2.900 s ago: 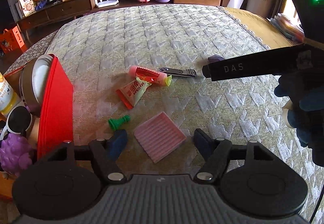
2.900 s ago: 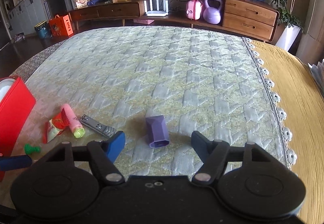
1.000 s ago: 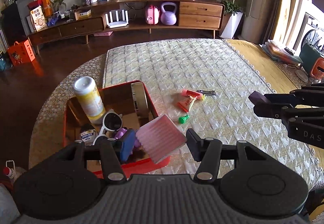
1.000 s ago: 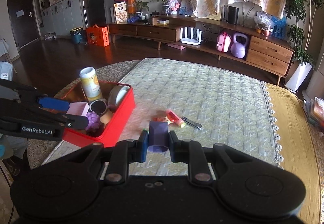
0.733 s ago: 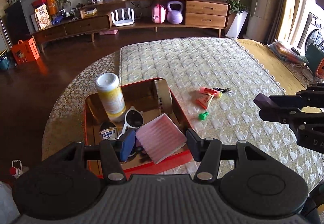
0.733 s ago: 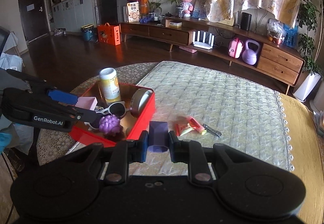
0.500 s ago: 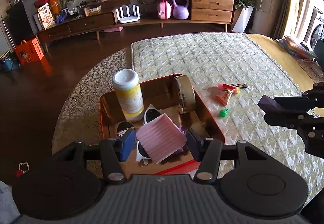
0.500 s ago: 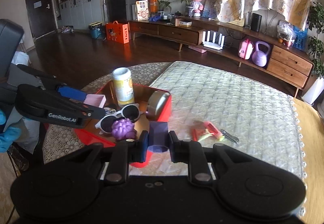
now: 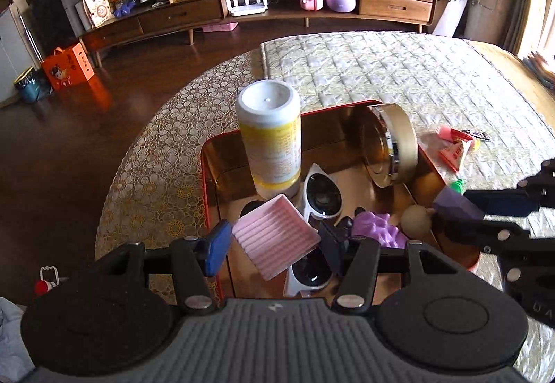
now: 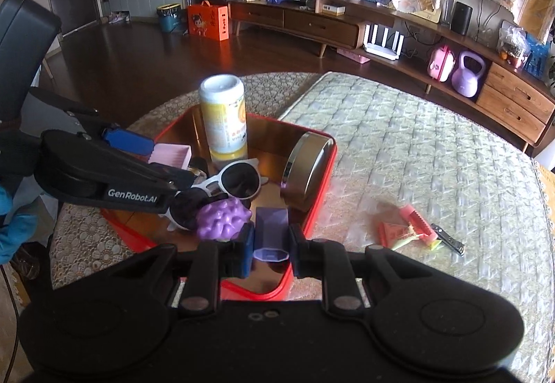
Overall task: Organize rigid objects
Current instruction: 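Carry purple cup and pink soap dish into the red tin with both tools and release, then move both tools back over the remaining items on the table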
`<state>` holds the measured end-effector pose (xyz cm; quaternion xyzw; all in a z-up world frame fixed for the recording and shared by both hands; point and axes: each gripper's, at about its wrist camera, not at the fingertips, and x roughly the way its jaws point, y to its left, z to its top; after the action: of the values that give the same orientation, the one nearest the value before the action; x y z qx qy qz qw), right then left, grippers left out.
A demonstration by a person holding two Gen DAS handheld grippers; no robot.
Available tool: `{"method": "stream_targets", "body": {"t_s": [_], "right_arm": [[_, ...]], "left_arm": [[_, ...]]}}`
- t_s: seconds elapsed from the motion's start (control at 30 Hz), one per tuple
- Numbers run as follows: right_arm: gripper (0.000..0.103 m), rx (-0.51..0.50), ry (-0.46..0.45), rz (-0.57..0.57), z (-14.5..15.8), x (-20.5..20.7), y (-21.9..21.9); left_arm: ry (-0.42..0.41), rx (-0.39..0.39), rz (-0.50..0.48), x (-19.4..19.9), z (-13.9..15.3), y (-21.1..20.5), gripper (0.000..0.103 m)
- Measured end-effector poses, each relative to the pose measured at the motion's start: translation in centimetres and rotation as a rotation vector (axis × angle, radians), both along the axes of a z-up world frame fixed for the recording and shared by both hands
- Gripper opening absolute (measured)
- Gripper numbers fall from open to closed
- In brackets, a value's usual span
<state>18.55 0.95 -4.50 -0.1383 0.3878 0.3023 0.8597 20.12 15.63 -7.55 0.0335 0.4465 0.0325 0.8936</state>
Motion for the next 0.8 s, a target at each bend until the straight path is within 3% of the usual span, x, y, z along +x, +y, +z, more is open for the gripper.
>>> {"method": "stream_targets", "body": {"t_s": [0.47, 0.8], "right_arm": [[0.021, -0.032, 0.037, 0.019, -1.8, -0.1, 0.8], [0.030, -0.003, 0.045, 0.015, -1.2, -0.4, 0.4]], "left_arm": [[0.032, -0.002, 0.016, 1.9, -2.2, -0.2, 0.055], [0.035, -0.013, 0.035, 1.5, -2.1, -0.2, 0.056]]}}
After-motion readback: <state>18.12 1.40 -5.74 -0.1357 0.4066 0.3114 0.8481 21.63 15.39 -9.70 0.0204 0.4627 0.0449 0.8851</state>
